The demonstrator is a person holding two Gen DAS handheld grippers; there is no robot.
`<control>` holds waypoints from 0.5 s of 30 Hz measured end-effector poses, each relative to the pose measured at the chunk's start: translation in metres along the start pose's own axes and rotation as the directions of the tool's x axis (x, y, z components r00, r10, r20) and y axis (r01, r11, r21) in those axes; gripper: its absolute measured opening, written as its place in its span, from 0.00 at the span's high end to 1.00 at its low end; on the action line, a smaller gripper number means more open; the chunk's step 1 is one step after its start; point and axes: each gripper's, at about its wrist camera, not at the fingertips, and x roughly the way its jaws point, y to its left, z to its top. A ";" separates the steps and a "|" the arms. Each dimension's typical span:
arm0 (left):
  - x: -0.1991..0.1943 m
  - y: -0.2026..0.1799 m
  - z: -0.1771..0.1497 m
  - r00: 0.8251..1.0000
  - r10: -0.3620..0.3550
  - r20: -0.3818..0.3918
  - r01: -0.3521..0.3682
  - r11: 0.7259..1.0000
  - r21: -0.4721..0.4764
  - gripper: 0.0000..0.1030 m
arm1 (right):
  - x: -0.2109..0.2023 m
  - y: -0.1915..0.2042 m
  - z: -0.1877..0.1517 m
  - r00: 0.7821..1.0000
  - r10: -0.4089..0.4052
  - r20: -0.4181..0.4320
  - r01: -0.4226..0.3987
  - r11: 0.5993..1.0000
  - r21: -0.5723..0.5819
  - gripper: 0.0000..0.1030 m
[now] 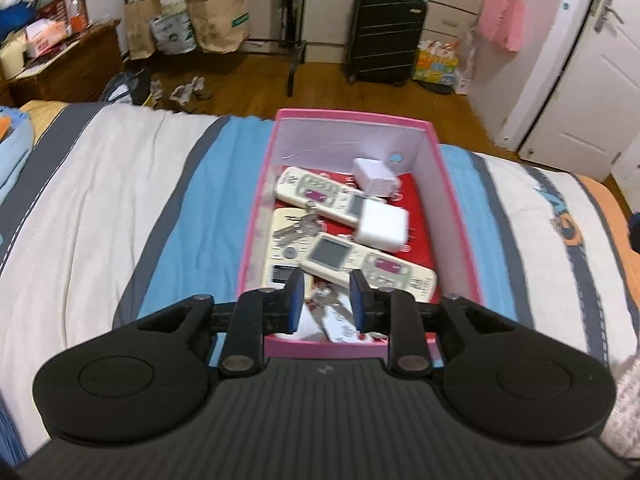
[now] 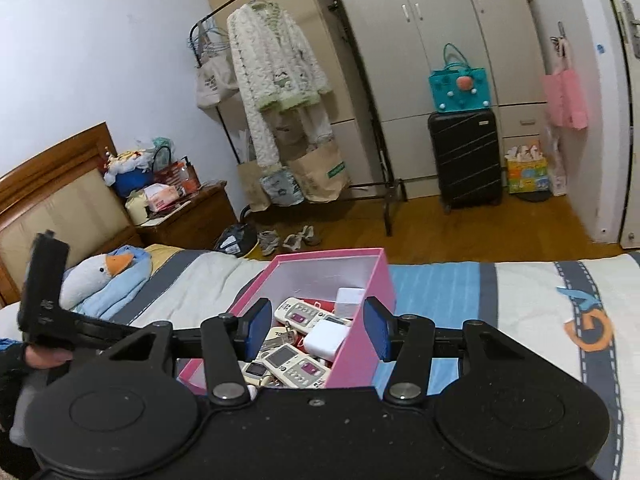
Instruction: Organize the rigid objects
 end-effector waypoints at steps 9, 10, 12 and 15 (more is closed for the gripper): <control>-0.021 -0.030 -0.016 1.000 0.018 -0.024 -0.017 0.999 0.033 0.66 | -0.021 0.005 -0.009 0.997 -0.060 0.043 0.063 0.995 -0.079 0.42; -0.025 -0.033 -0.018 1.000 0.019 -0.023 -0.018 0.999 0.039 0.65 | -0.024 0.006 -0.011 0.997 -0.064 0.045 0.068 0.994 -0.088 0.41; -0.032 -0.039 -0.022 1.000 0.011 -0.014 -0.010 0.999 0.044 0.61 | -0.029 0.005 -0.012 0.996 -0.069 0.048 0.073 0.993 -0.091 0.41; -0.043 -0.048 -0.026 1.000 0.005 0.002 -0.005 0.999 0.049 0.60 | -0.036 0.002 -0.016 0.996 -0.075 0.047 0.079 0.994 -0.079 0.41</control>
